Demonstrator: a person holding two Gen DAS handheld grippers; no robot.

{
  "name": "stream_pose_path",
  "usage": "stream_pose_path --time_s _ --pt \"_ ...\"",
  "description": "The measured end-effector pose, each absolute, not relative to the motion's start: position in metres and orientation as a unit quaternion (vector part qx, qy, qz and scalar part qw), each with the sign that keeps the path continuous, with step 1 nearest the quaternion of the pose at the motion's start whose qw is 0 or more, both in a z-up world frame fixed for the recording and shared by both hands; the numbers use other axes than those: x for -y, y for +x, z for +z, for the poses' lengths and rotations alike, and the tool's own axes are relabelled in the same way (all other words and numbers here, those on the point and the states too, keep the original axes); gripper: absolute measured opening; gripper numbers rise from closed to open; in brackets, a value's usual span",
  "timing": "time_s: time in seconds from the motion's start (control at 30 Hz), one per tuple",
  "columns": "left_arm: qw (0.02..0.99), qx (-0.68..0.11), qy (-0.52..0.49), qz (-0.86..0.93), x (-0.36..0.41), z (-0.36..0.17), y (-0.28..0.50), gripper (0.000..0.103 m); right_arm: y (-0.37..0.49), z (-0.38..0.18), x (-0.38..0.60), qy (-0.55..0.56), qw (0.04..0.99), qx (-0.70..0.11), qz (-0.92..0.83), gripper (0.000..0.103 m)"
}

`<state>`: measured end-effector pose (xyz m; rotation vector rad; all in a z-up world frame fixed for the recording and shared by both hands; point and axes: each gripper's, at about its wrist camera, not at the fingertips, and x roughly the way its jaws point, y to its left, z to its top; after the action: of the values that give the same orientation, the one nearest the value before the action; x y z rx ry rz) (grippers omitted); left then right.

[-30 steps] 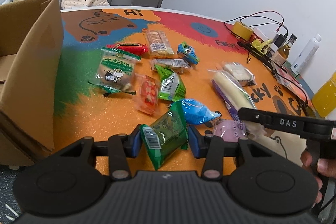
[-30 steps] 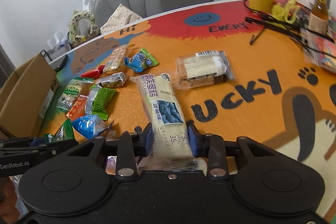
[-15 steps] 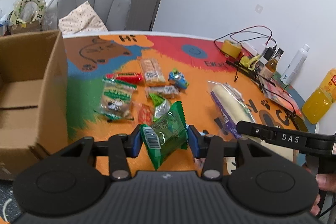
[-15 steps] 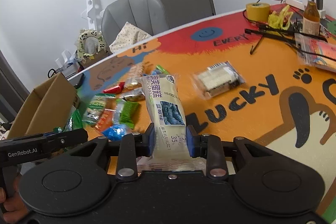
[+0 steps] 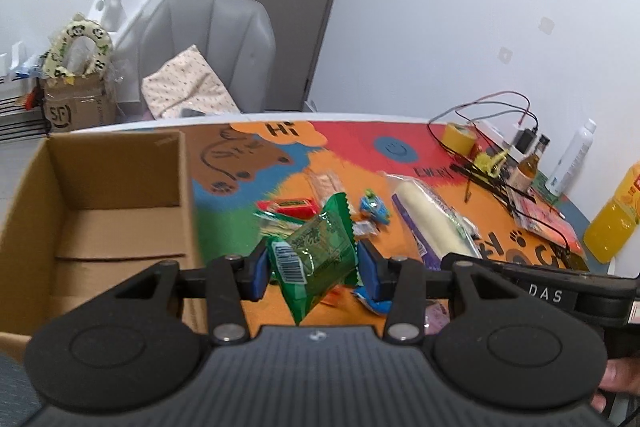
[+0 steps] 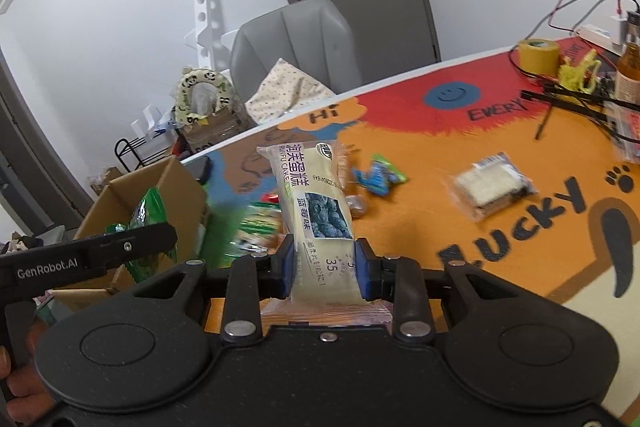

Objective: Organize snacks
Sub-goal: 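Carry both snacks over the cardboard box and release them inside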

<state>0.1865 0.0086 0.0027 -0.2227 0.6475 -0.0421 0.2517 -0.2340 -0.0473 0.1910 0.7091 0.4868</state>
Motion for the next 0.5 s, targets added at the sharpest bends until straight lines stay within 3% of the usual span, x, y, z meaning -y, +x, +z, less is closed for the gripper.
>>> stream_pose_path --time_s 0.5 --pt "0.946 -0.301 -0.114 0.038 -0.069 0.021 0.167 0.044 0.240 -0.025 0.168 0.077 0.899 -0.332 0.275 0.028"
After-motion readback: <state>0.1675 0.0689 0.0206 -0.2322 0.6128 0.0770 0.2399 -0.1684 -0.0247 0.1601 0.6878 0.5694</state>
